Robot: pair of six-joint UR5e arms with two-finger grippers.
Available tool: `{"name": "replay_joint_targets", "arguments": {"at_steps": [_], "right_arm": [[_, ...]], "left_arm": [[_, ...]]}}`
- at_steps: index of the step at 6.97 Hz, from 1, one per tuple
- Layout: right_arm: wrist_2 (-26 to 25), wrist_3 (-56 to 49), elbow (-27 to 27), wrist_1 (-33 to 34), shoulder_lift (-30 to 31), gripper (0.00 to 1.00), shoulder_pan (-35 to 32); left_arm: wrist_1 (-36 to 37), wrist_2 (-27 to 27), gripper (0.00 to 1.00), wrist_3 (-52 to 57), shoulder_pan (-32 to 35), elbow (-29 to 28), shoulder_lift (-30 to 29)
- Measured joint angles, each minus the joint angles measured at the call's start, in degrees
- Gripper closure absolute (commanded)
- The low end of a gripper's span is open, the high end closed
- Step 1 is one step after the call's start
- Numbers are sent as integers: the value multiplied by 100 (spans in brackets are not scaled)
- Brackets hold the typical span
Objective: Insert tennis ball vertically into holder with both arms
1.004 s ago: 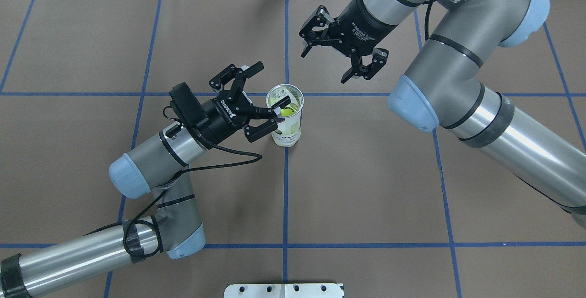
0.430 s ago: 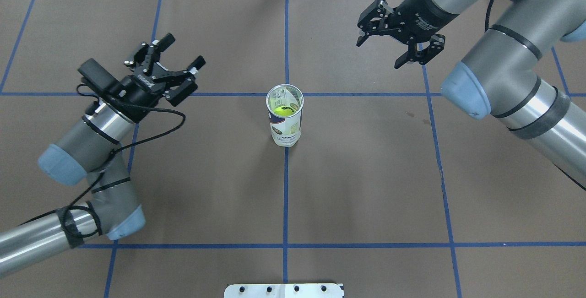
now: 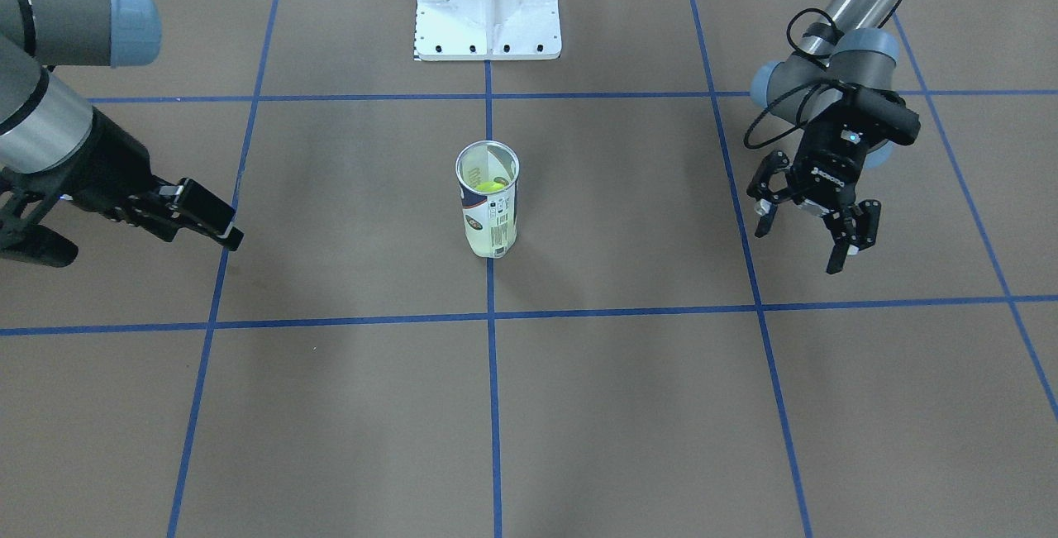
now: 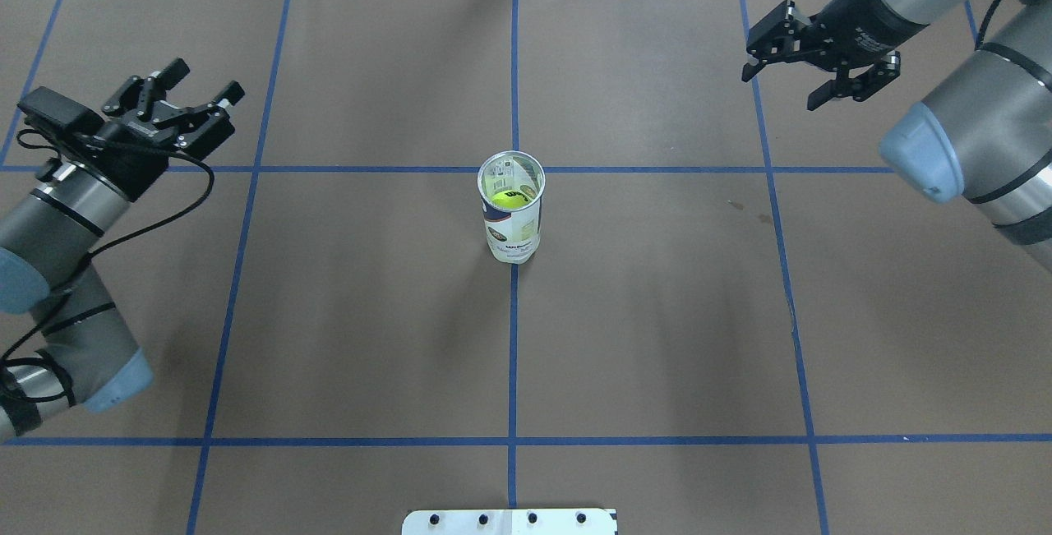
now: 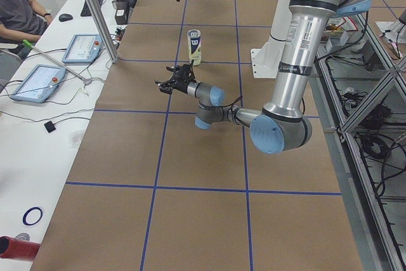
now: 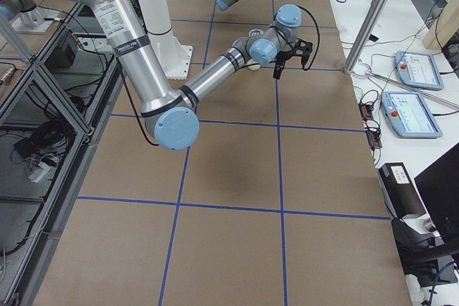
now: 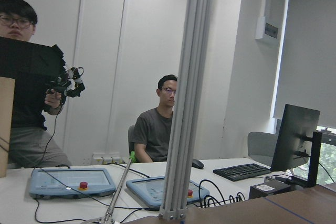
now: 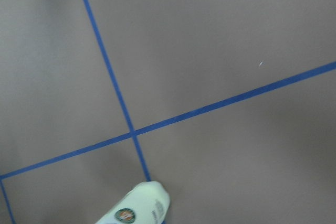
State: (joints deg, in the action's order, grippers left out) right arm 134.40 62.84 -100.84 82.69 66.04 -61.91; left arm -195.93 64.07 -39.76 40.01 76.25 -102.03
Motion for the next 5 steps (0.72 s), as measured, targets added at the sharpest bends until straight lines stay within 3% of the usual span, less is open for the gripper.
{"name": "replay_joint_targets", "arguments": {"at_steps": [2, 5], "right_arm": [[-107, -923, 349, -7, 194, 6, -304], [-265, -2326, 1038, -8, 316, 6, -797]], "left_arm": [[1073, 1170, 1, -348, 956, 0, 291], [3225, 3984, 1, -651, 2542, 45, 224]]}}
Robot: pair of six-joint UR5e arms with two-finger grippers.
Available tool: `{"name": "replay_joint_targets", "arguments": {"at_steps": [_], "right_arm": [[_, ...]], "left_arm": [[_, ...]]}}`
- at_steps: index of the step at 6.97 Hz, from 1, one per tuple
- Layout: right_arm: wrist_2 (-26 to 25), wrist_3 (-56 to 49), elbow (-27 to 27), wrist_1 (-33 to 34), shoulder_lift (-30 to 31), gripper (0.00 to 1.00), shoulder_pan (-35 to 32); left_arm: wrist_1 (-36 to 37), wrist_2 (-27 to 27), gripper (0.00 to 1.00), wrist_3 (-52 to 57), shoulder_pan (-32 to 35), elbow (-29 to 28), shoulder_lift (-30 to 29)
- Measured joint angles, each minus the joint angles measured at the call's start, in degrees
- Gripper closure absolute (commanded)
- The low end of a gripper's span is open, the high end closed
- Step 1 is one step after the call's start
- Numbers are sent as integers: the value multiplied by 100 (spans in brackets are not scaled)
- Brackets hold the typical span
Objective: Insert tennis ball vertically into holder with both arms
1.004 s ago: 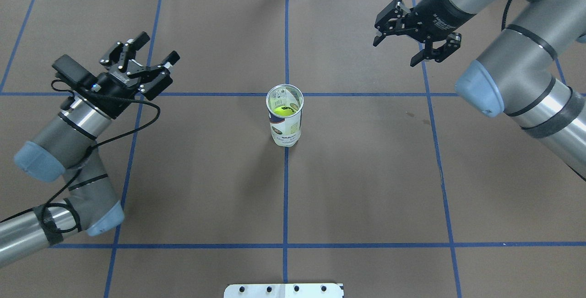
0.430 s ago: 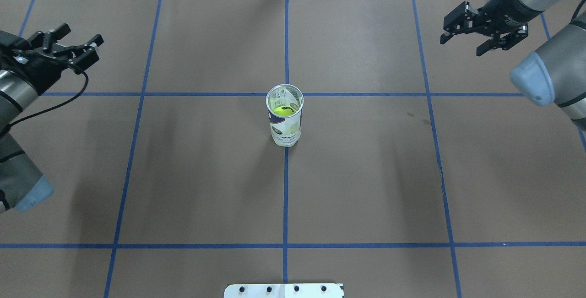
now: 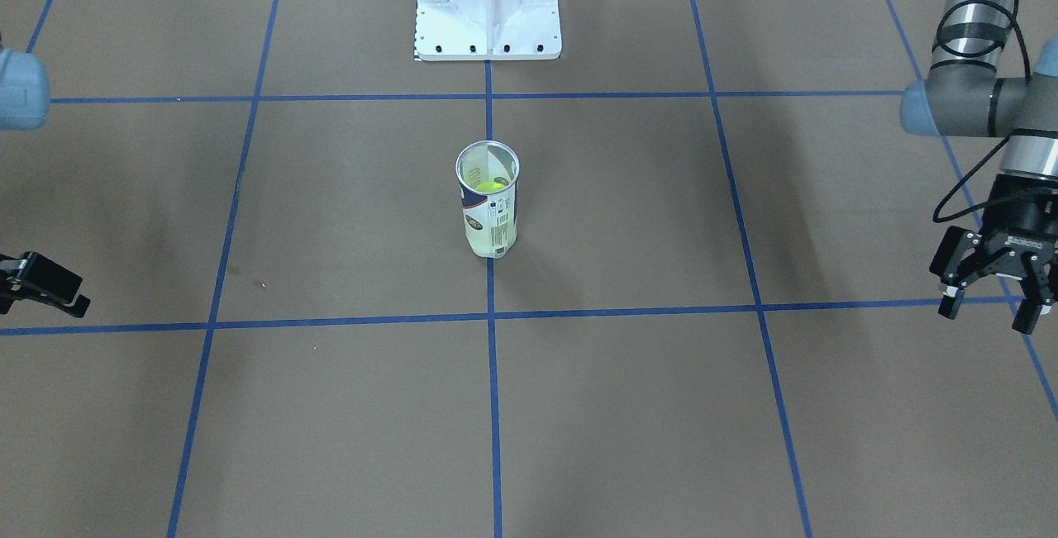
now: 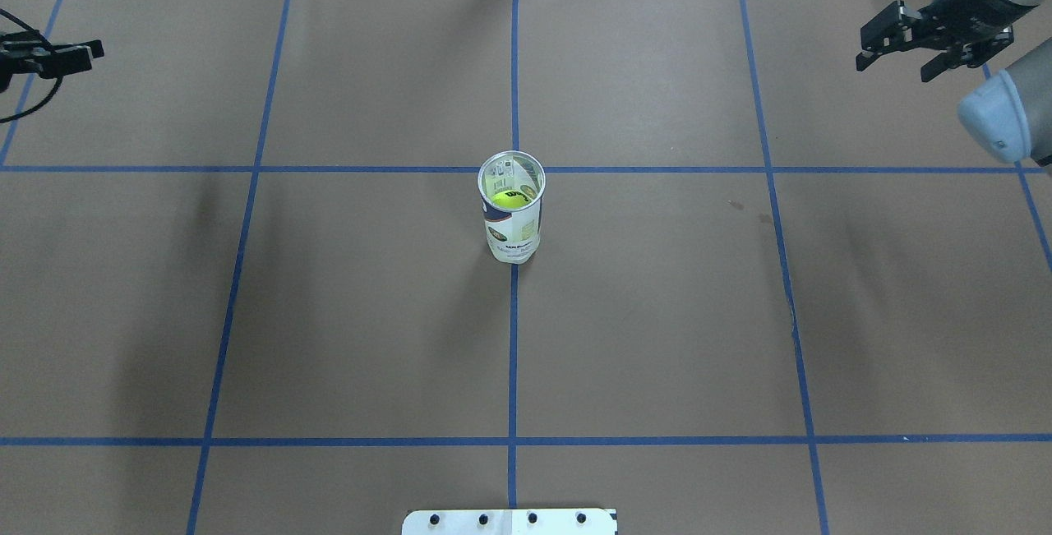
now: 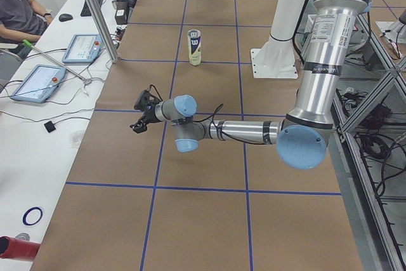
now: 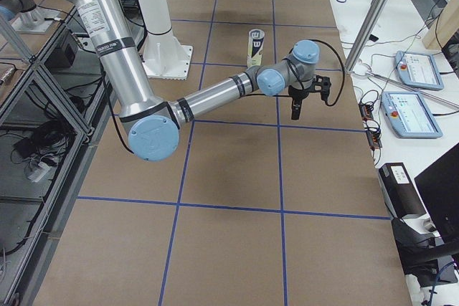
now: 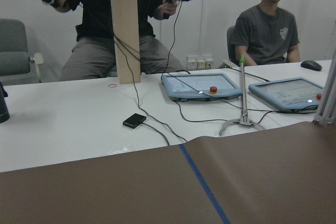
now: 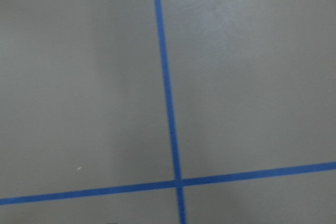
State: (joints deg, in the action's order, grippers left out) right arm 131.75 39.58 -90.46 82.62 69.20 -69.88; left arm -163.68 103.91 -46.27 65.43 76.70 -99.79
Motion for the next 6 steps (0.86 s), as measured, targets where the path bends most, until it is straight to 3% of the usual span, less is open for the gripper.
{"name": "replay_joint_targets", "arguments": {"at_steps": [2, 3, 5, 6], "right_arm": [[-8, -876, 281, 0, 256, 4, -295], [-9, -1219, 378, 0, 374, 4, -429], [-7, -1943, 562, 0, 595, 2, -740], [-3, -2401, 661, 2, 721, 2, -926]], "left_arm": [[1401, 1599, 1, 85, 820, 58, -177], [1845, 1961, 1, 279, 998, 111, -133], [2592, 2118, 1, 1323, 1206, 209, -44], [3361, 2135, 1, 1986, 1355, 334, -41]]}}
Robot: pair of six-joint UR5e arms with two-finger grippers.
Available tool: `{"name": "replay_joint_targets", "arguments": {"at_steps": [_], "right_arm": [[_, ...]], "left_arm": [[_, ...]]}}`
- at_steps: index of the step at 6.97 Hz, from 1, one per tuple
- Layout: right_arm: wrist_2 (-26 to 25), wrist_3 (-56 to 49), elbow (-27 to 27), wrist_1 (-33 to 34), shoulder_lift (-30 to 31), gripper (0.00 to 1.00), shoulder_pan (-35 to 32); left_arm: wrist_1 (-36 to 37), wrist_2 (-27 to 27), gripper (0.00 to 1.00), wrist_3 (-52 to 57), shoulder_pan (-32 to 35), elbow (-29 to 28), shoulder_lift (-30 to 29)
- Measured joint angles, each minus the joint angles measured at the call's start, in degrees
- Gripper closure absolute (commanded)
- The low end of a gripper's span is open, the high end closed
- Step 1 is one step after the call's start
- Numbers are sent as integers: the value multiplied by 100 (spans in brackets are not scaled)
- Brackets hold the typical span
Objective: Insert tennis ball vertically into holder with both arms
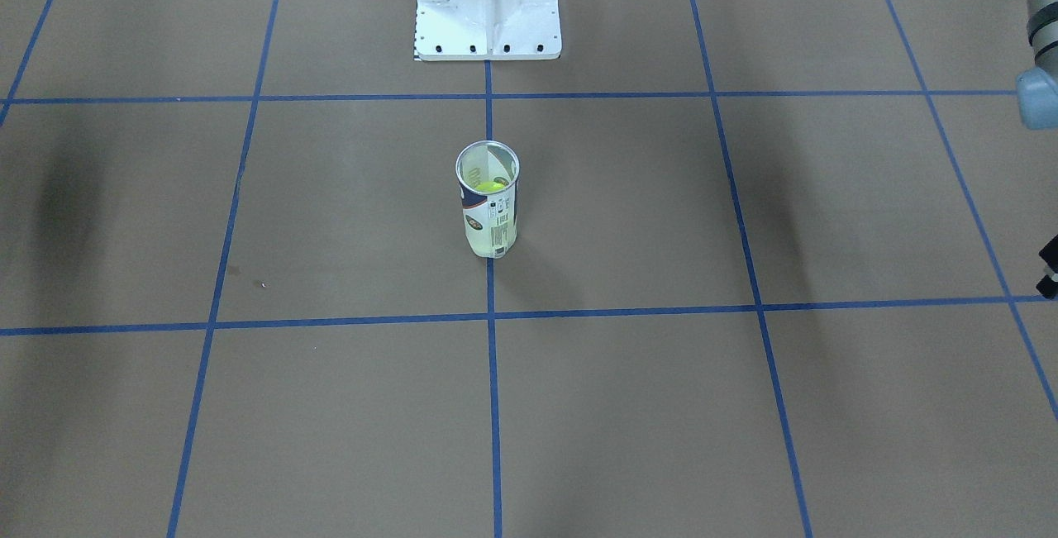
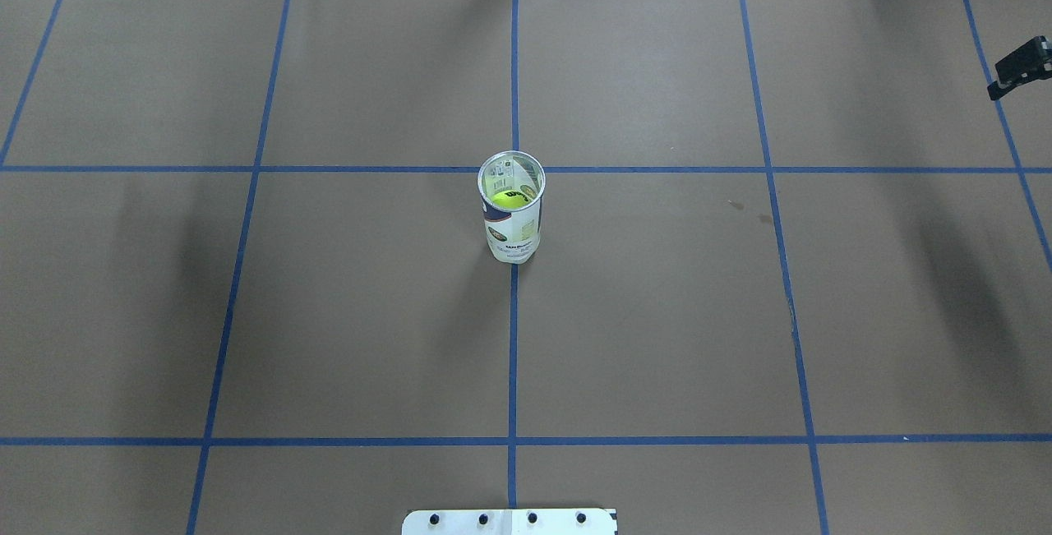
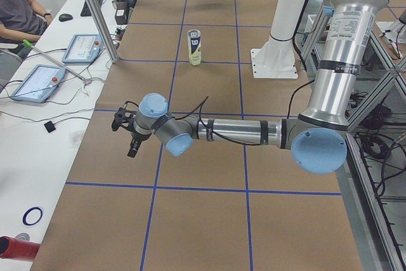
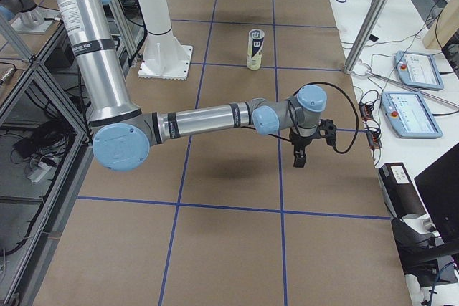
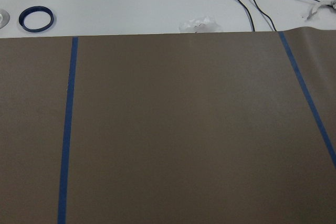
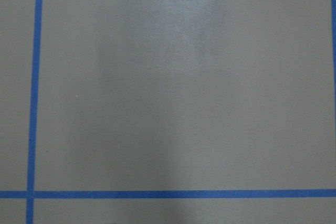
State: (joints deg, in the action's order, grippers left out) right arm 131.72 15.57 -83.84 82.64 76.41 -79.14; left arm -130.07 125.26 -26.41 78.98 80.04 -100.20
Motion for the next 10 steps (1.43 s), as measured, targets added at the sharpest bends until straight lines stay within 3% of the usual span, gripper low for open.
{"name": "replay_joint_targets", "arguments": {"at_steps": [2, 3, 5, 6, 8, 10], "right_arm": [[15, -659, 67, 6, 321, 2, -293], [37, -865, 64, 7, 459, 2, -421], [73, -986, 21, 15, 577, 1, -512], [70, -994, 20, 36, 583, 1, -519], [76, -1015, 26, 75, 610, 1, -523], [82, -1036, 35, 85, 625, 1, -524]], "left_arm": [[1150, 118, 1, 661, 112, 312, 166], [1546, 376, 1, 425, 220, 377, 272], [2388, 1373, 1, -198, 641, 517, 318], [2528, 1626, 1, -133, 748, 615, 388], [2701, 1558, 1, 798, 810, 707, 621], [2994, 1037, 1, 1740, 858, 736, 678]]}}
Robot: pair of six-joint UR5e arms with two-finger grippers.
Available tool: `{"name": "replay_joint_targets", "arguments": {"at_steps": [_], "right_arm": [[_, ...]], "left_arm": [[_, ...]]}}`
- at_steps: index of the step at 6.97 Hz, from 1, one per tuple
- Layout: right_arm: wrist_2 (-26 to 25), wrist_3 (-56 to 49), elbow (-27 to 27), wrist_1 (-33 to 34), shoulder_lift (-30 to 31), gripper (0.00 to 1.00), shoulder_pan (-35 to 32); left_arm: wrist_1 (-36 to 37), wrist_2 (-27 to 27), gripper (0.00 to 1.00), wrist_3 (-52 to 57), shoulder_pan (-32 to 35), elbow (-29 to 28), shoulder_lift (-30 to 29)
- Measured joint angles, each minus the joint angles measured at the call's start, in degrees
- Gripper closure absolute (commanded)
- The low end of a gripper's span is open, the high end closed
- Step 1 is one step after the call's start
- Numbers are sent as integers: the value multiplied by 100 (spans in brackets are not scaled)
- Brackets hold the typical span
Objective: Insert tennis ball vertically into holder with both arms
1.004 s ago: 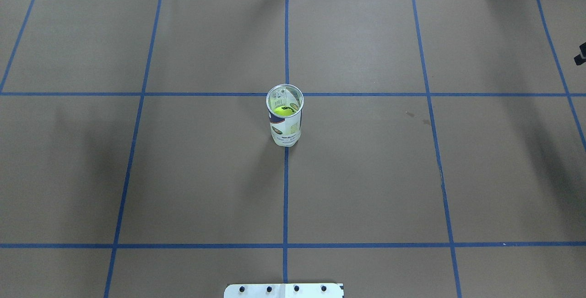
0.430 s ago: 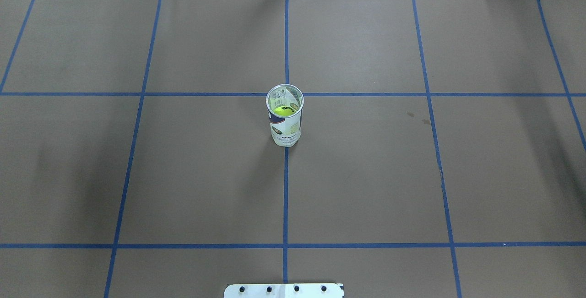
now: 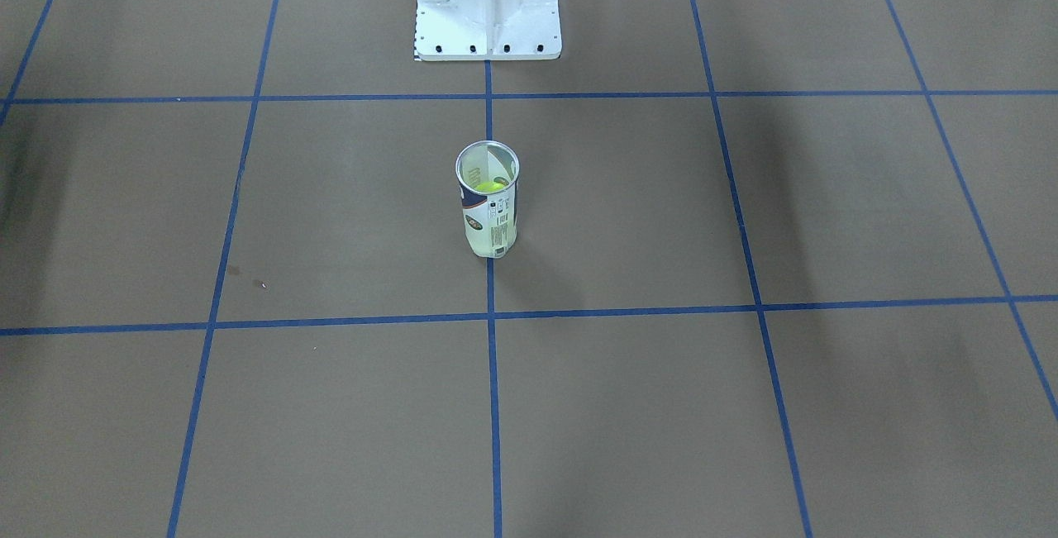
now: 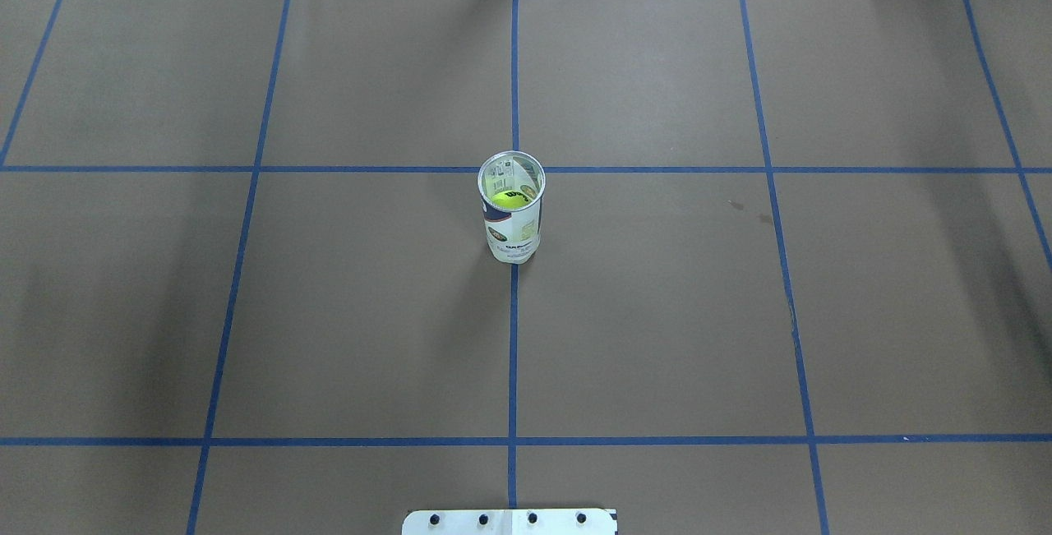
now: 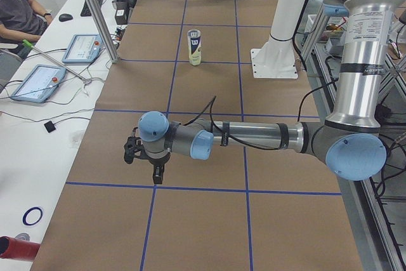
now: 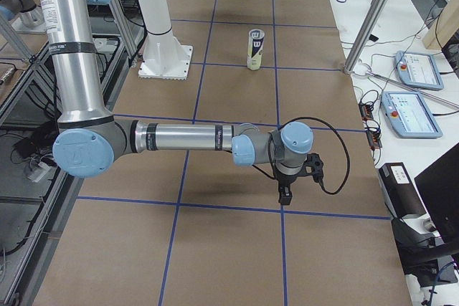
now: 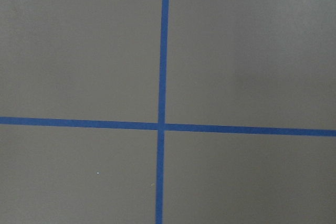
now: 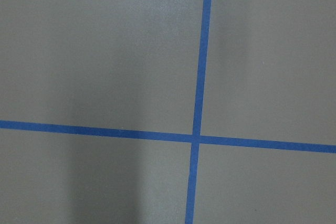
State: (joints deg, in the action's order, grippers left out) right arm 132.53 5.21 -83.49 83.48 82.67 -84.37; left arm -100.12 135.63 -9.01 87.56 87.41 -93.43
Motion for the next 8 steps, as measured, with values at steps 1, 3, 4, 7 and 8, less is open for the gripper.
{"name": "replay_joint_targets", "arguments": {"at_steps": [1, 3, 4, 7, 8], "right_arm": [[0, -9, 8, 3, 3, 1, 0], [9, -31, 7, 73, 2, 1, 0], [18, -63, -12, 179, -10, 1, 0], [91, -199, -70, 676, -125, 1, 16], [150, -220, -70, 848, -197, 1, 19]], "left_arm": [[333, -173, 1, 251, 44, 45, -18], [1208, -258, 1, 368, 132, 352, -19], [1351, -259, 1, 350, 145, 487, 88], [1372, -68, 1, 340, 140, 588, 243], [1368, 10, 1, 351, 136, 584, 244]]}}
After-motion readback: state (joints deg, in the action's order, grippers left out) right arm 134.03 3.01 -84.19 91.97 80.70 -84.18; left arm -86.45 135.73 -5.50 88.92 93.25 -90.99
